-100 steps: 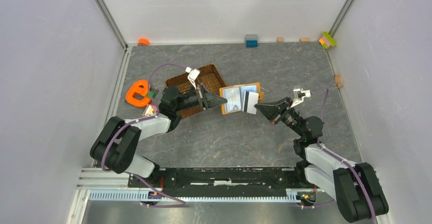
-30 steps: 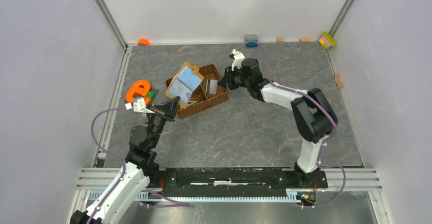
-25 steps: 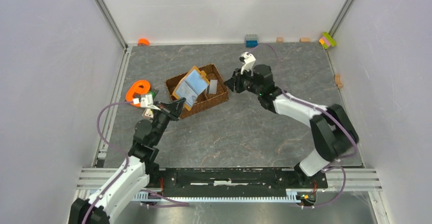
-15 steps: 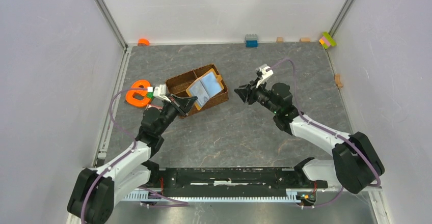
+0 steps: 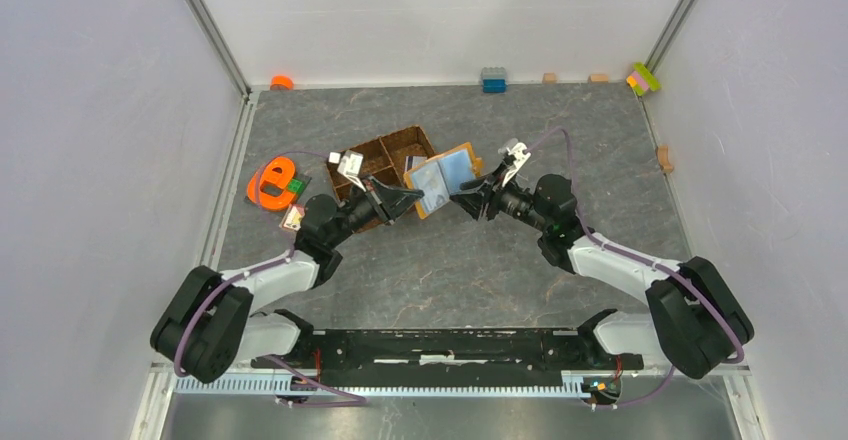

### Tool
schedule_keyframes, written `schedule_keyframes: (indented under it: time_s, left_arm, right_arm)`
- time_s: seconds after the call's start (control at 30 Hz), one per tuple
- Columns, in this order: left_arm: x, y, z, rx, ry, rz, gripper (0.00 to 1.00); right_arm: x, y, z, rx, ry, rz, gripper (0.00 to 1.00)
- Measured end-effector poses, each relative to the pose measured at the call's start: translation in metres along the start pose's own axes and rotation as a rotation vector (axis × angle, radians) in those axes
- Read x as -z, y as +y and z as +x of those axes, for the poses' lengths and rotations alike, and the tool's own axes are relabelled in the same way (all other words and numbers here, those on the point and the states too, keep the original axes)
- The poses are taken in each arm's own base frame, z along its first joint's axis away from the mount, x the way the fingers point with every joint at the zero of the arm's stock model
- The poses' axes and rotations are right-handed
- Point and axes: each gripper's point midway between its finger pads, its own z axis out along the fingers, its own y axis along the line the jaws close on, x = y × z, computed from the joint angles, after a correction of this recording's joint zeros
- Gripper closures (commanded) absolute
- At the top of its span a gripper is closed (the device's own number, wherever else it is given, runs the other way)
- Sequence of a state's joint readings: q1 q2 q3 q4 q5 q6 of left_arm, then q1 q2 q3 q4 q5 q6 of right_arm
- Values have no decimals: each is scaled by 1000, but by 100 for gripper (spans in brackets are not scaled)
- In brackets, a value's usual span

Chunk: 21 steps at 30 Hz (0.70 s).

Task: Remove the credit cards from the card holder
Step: Remove the credit card from the card holder.

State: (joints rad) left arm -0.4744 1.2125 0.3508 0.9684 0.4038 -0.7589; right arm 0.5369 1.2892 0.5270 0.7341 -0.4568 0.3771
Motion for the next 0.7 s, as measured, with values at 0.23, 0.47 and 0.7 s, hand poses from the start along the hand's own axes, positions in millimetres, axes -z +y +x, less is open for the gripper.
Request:
schedule_keyframes:
  time_s: [0.23,0.47,0.7]
  left_arm:
    - [-20,-27,18,-13,60,94,98]
    - [-31,-29,30,-14,98,126,97]
    - [-35,-36,34,-12,113,197,97]
  right_arm:
    - [5,-1,-1,2,-1,18,58]
    - [8,-4,4,-5,16,36,55]
    - [11,-2,5,-4,18,26,81]
